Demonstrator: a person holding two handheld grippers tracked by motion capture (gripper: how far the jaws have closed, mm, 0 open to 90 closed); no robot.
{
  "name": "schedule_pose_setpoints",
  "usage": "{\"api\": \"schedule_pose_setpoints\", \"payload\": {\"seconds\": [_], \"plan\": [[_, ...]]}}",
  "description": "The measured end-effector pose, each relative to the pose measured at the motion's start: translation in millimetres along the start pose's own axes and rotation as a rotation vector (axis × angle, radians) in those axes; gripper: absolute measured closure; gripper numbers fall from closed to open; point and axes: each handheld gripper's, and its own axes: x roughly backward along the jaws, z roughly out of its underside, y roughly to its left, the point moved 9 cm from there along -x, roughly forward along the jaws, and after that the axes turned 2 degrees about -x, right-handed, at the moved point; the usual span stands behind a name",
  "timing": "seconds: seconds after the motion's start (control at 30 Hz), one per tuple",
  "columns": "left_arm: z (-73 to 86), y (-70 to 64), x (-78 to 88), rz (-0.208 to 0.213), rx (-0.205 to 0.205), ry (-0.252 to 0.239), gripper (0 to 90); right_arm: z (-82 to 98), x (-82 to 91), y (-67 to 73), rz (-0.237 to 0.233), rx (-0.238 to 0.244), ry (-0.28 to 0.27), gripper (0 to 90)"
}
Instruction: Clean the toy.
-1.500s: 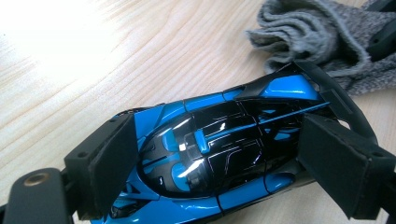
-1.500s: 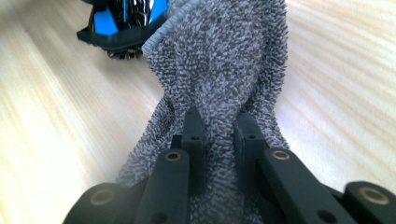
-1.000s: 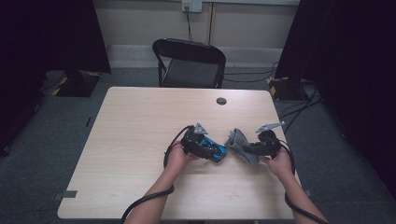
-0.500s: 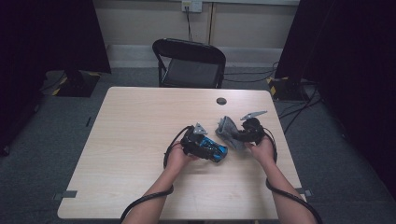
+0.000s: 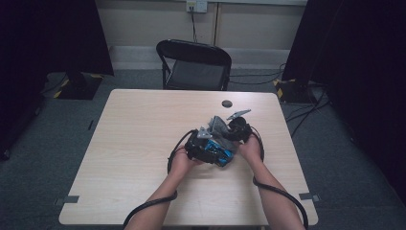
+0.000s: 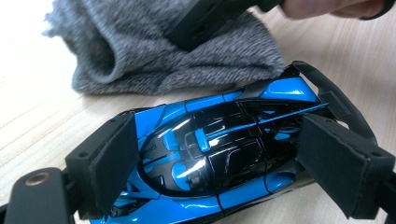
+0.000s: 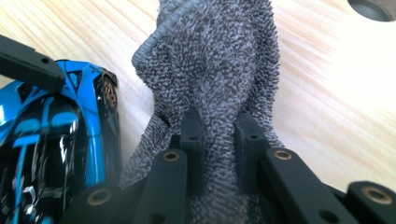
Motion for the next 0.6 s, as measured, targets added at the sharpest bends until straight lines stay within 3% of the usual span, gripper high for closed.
{"api": "schedule_pose_setpoints", "payload": {"seconds": [0.23, 0.43, 0.6], "plan": [[0.3, 0.4, 0.2, -0.001, -0.003, -0.012, 13.3, -10.4, -9.6, 11.0, -0.023, 0.036, -0.006, 77.0], [0.2, 0.5, 0.1, 0.001, 0.001, -0.012, 13.3, -9.0, -18.5, 26.9, -0.061, 0.081, 0.017, 77.4], [0.2, 0.6, 0.1, 0.001, 0.000, -0.011, 13.3, -8.8, -18.8, 30.4, -0.088, 0.099, 0.018, 77.8]]}}
